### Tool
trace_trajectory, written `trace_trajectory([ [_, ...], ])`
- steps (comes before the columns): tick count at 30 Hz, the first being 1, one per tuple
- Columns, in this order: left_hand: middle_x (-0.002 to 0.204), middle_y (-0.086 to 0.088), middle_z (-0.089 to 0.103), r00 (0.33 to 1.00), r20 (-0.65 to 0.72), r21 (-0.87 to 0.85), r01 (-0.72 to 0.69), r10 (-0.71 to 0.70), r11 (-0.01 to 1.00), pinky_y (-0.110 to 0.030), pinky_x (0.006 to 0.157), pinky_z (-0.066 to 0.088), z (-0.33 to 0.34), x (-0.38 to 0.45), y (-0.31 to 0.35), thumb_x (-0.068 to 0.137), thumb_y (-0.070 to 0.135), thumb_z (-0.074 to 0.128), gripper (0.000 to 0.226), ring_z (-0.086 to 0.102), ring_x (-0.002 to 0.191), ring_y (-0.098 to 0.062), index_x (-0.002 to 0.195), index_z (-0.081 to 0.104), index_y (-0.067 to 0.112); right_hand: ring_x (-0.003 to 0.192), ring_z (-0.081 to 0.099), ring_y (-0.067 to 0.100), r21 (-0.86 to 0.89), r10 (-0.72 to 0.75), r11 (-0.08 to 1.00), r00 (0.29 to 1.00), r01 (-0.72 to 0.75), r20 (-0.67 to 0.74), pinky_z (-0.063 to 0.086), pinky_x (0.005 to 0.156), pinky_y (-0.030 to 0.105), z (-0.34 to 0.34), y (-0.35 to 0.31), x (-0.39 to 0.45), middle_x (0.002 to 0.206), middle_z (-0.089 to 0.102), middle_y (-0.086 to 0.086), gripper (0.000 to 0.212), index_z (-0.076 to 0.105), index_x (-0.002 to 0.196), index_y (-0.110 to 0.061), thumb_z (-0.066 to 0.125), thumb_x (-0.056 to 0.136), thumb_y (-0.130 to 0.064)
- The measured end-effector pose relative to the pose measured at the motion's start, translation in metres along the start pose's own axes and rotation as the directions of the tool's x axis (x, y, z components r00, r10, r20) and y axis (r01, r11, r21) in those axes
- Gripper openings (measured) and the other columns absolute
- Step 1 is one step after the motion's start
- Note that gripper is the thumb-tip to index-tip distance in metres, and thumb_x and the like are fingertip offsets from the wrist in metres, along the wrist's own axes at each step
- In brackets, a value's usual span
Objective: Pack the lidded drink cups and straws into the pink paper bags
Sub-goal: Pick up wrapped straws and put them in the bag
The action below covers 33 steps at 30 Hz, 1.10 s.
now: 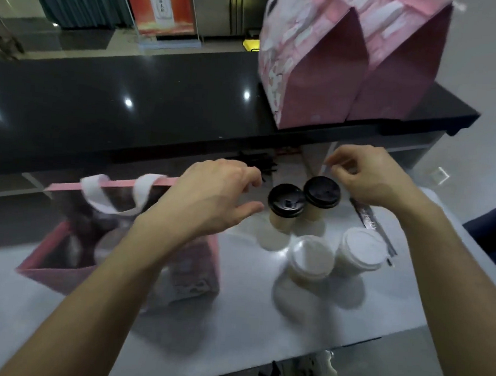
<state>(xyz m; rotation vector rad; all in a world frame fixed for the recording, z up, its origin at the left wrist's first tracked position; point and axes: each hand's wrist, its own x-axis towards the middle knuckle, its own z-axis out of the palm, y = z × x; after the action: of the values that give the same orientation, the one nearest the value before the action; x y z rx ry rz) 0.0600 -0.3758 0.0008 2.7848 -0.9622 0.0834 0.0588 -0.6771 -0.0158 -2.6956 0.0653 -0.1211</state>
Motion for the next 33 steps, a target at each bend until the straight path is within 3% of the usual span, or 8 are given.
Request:
trace_trajectory([
  [6, 0.125, 0.009, 0.067, 0.993, 0.06, 0.037, 0.099, -0.101, 0.994, -0.044, 0.092, 0.056, 0.059, 0.078, 0.075, 0.099, 0.059, 0.066, 0.042, 0.066, 0.116, -0.021, 0.132, 0.064, 0.034, 0.098, 0.073, 0.028, -0.086, 0.183, 0.981, 0.976, -0.174, 0.115, 0.06, 0.089, 0.04, 0.015, 0.156, 0.012, 0.102, 0.08, 0.003, 0.014, 0.077, 0.107, -0.022, 0.07, 0.095, -0.025],
  [11, 0.132, 0.009, 0.066, 0.977, 0.15, 0.027, 0.151, -0.153, 0.988, -0.044, 0.096, 0.054, 0.102, 0.112, 0.117, 0.1, 0.058, 0.066, 0.044, 0.065, 0.121, -0.022, 0.137, 0.062, 0.034, 0.099, 0.071, 0.036, -0.163, 0.315, 0.945, 0.927, -0.285, 0.203, 0.058, 0.084, 0.037, 0.056, 0.242, 0.012, 0.103, 0.077, 0.014, 0.022, 0.076, 0.103, -0.008, 0.072, 0.093, -0.027],
  [17, 0.134, 0.009, 0.067, 0.96, 0.189, 0.018, 0.206, -0.206, 0.978, -0.046, 0.1, 0.056, 0.134, 0.137, 0.144, 0.101, 0.055, 0.068, 0.047, 0.066, 0.12, -0.02, 0.141, 0.062, 0.032, 0.091, 0.071, 0.035, -0.096, 0.371, 0.928, 0.865, -0.36, 0.339, 0.052, 0.074, 0.035, 0.103, 0.278, 0.006, 0.088, 0.072, 0.017, 0.027, 0.067, 0.084, -0.008, 0.075, 0.092, -0.032],
  [22, 0.131, 0.009, 0.067, 0.965, 0.167, 0.017, 0.204, -0.204, 0.979, -0.045, 0.098, 0.057, 0.15, 0.155, 0.158, 0.102, 0.054, 0.067, 0.047, 0.066, 0.12, -0.017, 0.142, 0.063, 0.03, 0.08, 0.062, 0.033, -0.004, 0.382, 0.914, 0.856, -0.406, 0.347, 0.053, 0.073, 0.035, 0.102, 0.283, 0.006, 0.082, 0.064, 0.014, 0.016, 0.064, 0.081, -0.007, 0.068, 0.092, -0.017],
  [25, 0.116, 0.009, 0.07, 0.977, 0.071, -0.014, 0.201, -0.2, 0.979, -0.041, 0.097, 0.054, 0.159, 0.164, 0.166, 0.103, 0.049, 0.067, 0.037, 0.066, 0.111, -0.017, 0.131, 0.071, 0.026, 0.086, 0.071, 0.031, 0.083, 0.379, 0.906, 0.882, -0.416, 0.28, 0.058, 0.076, 0.035, 0.085, 0.289, 0.003, 0.087, 0.075, 0.01, 0.017, 0.075, 0.087, -0.004, 0.067, 0.096, -0.017],
  [27, 0.102, 0.012, 0.069, 0.972, -0.013, -0.095, 0.231, -0.233, 0.968, -0.034, 0.088, 0.053, 0.165, 0.172, 0.173, 0.103, 0.045, 0.069, 0.026, 0.065, 0.097, -0.011, 0.12, 0.076, 0.027, 0.085, 0.071, 0.025, 0.193, 0.336, 0.906, 0.918, -0.376, 0.211, 0.055, 0.075, 0.032, 0.069, 0.288, 0.001, 0.083, 0.075, 0.001, 0.015, 0.076, 0.086, -0.013, 0.071, 0.097, -0.023],
  [30, 0.094, 0.02, 0.074, 0.931, -0.026, -0.393, 0.325, -0.364, 0.86, -0.015, 0.076, 0.049, 0.171, 0.19, 0.188, 0.102, 0.047, 0.073, 0.021, 0.067, 0.085, 0.004, 0.111, 0.083, 0.031, 0.078, 0.07, 0.02, 0.378, 0.188, 0.894, 0.967, -0.241, 0.173, 0.055, 0.074, 0.032, 0.045, 0.274, 0.002, 0.079, 0.074, -0.003, 0.014, 0.078, 0.086, -0.02, 0.077, 0.097, -0.028],
  [33, 0.09, 0.013, 0.079, 0.906, 0.056, -0.578, 0.372, -0.419, 0.727, -0.026, 0.079, 0.059, 0.178, 0.208, 0.198, 0.099, 0.049, 0.078, 0.023, 0.073, 0.081, -0.002, 0.106, 0.085, 0.029, 0.073, 0.071, 0.018, 0.522, 0.055, 0.843, 0.985, -0.133, 0.161, 0.056, 0.071, 0.03, 0.034, 0.255, 0.005, 0.075, 0.074, -0.004, 0.009, 0.08, 0.089, -0.023, 0.081, 0.096, -0.029],
])
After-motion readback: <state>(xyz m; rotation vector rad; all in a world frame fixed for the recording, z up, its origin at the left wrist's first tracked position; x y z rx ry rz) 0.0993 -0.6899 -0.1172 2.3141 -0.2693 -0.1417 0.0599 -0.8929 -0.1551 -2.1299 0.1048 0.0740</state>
